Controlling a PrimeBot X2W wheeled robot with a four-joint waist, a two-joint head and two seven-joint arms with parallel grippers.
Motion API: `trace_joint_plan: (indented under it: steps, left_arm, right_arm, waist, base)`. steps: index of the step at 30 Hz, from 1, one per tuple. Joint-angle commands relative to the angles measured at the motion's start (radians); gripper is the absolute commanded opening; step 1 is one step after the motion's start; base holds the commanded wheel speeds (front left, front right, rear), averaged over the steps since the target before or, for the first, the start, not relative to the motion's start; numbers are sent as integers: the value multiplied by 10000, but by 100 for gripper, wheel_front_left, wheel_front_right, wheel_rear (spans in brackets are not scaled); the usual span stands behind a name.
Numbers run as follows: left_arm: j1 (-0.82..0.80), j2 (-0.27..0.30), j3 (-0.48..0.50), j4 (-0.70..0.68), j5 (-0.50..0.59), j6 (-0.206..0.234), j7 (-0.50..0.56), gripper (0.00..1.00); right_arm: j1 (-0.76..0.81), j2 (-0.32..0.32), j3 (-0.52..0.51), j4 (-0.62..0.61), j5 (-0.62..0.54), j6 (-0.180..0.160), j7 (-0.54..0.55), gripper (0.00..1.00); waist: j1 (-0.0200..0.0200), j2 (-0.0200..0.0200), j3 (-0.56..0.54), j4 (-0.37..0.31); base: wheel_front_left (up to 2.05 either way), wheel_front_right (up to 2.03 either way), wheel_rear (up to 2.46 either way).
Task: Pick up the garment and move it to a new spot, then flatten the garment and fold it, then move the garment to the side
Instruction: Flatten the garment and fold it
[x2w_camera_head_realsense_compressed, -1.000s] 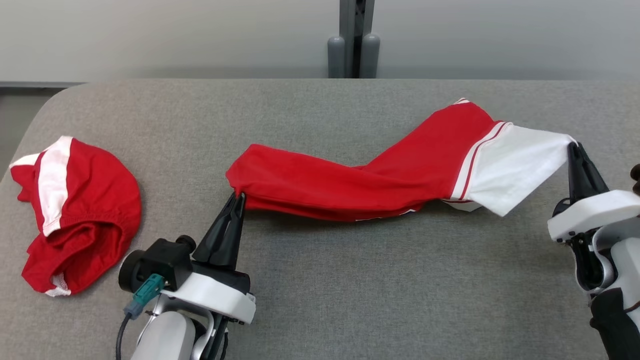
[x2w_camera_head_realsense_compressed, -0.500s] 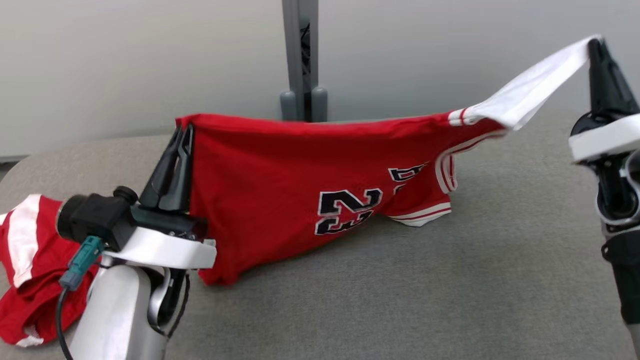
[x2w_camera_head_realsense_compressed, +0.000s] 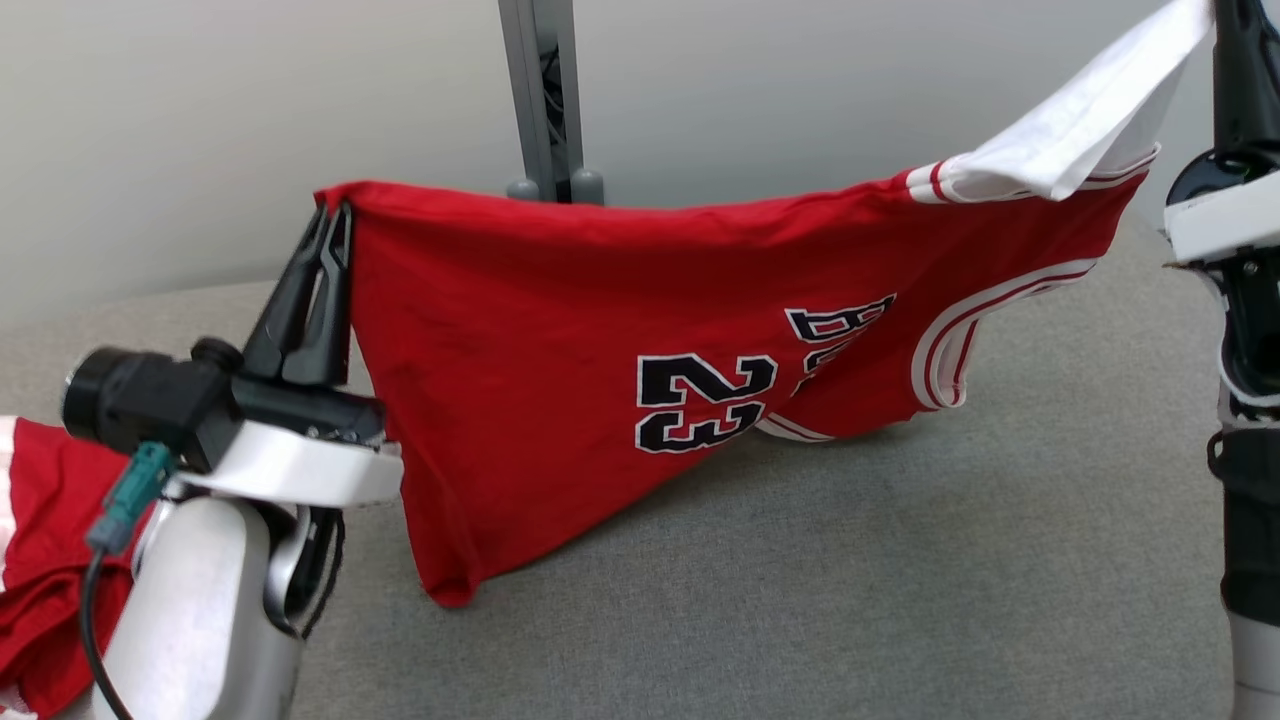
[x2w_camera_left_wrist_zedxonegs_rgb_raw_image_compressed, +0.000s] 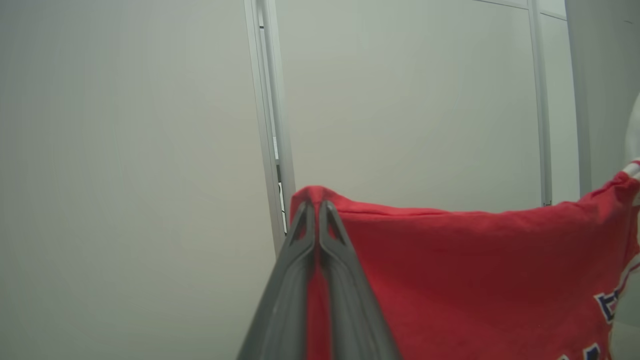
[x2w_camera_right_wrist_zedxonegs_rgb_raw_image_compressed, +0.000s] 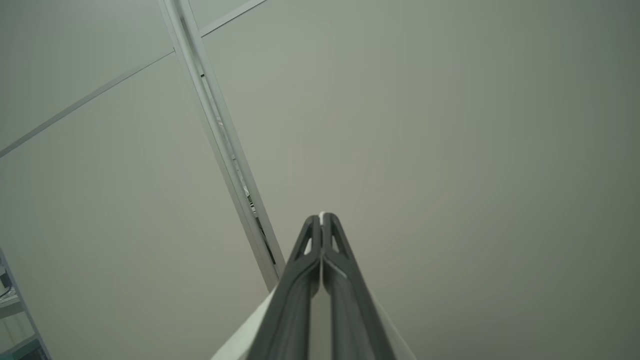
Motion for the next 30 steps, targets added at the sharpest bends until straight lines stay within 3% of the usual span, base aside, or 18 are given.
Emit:
trace_joint_plan:
  steps: [1,9,15,21,24,25,30]
  left_arm:
    - [-276,97,31,12,84,-3,25,0]
    - [-2642,1001,-178,474,59,-227,1033,0]
    - [-5802,1525,-668,1741,-208,-319,1697,0]
    - [-8989,1393,-929,3769,-205,-298,1149,0]
    - [-10314,1225,-910,4704,-29,-103,569,0]
    - [-10975,1106,-836,5129,88,95,219,0]
    - [-11817,886,-692,5352,303,407,-28,0]
  right_arm:
    - [-134,7,-45,-86,-67,6,82,0]
    - [-2127,146,-136,-301,-903,6,1078,0]
    - [-4840,-214,75,1160,-1603,6,1080,0]
    - [-7876,-217,25,3528,-2405,6,-342,0]
    - [-9078,-111,237,4328,-2542,6,-1683,0]
    - [-9664,-97,267,4744,-2493,5,-2751,0]
    - [-10106,74,683,5082,-2117,6,-3442,0]
  waist:
    - [0,0,148,-48]
    - [0,0,1693,-188]
    - [0,0,3318,-136]
    - [0,0,4452,35]
    - [0,0,4929,81]
    - [0,0,5131,90]
    - [0,0,5544,80]
  base:
    - [0,0,0]
    - [0,0,0]
    - [0,0,0]
    - [0,0,0]
    - [0,0,0]
    - [0,0,0]
    - [0,0,0]
